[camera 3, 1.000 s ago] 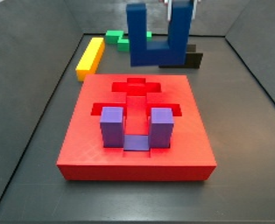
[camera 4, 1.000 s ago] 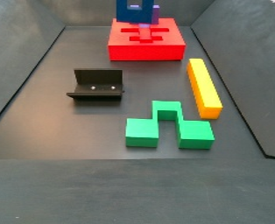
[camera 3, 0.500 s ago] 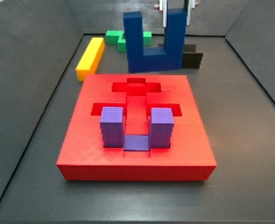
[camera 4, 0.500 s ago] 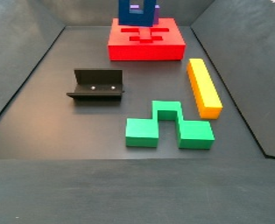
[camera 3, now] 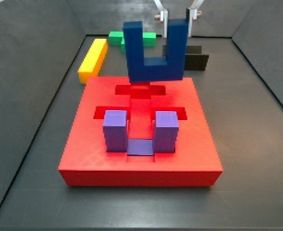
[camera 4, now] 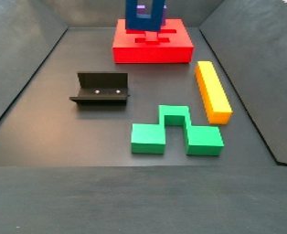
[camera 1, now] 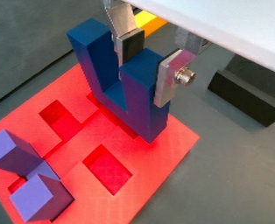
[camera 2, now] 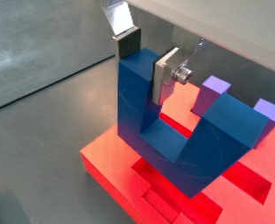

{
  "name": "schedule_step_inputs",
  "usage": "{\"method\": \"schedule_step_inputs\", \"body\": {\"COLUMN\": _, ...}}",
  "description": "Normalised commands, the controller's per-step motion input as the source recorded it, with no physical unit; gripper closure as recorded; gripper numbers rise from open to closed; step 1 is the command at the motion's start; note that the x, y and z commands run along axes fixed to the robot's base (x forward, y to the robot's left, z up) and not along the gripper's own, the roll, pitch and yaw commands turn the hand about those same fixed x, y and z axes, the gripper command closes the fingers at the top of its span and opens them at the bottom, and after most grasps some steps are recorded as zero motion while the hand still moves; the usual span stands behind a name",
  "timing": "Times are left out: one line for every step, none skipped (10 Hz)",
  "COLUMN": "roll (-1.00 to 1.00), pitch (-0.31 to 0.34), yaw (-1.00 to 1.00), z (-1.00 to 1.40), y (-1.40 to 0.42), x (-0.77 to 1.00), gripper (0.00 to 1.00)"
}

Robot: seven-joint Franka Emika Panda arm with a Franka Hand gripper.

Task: Pick up the blue object. Move up. Place the blue object on the fixture. Regrasp the blue object. Move to above the board. Insert the blue object.
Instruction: Insert the blue object.

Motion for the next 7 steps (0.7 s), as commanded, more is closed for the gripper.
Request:
{"method": "schedule_step_inputs", "body": {"roll": 0.20, "pitch": 0.050, "yaw": -0.28, "z": -0.14, "y": -0.07, "x": -0.02, "gripper": 1.00}}
{"method": "schedule_step_inputs", "body": {"roll": 0.17, "pitch": 0.044, "yaw": -0.06, "z": -0.22, "y": 0.00, "x": -0.05, "gripper": 1.00}}
{"method": "schedule_step_inputs", "body": {"roll": 0.11, "pitch": 0.004, "yaw": 0.00, "z": -0.27, "y": 0.09, "x": -0.13, "gripper": 1.00}}
{"method": "schedule_step_inputs", "body": {"roll": 0.03, "pitch": 0.000, "yaw": 0.12, "z": -0.27, "y": 0.08, "x": -0.21, "gripper": 1.00}}
{"method": "schedule_step_inputs", "body": {"roll": 0.00, "pitch": -0.003, "yaw": 0.20, "z": -0.22, "y": 0.00, "x": -0.19, "gripper": 1.00}}
{"method": "schedule_step_inputs", "body": {"roll": 0.00, "pitch": -0.010, "yaw": 0.17, "z": -0.15, "y": -0.09, "x": -0.19, "gripper": 1.00}}
{"method": "schedule_step_inputs", "body": {"roll": 0.00, "pitch": -0.016, "yaw": 0.17, "z": -0.11, "y": -0.15, "x": -0.18, "gripper": 1.00}}
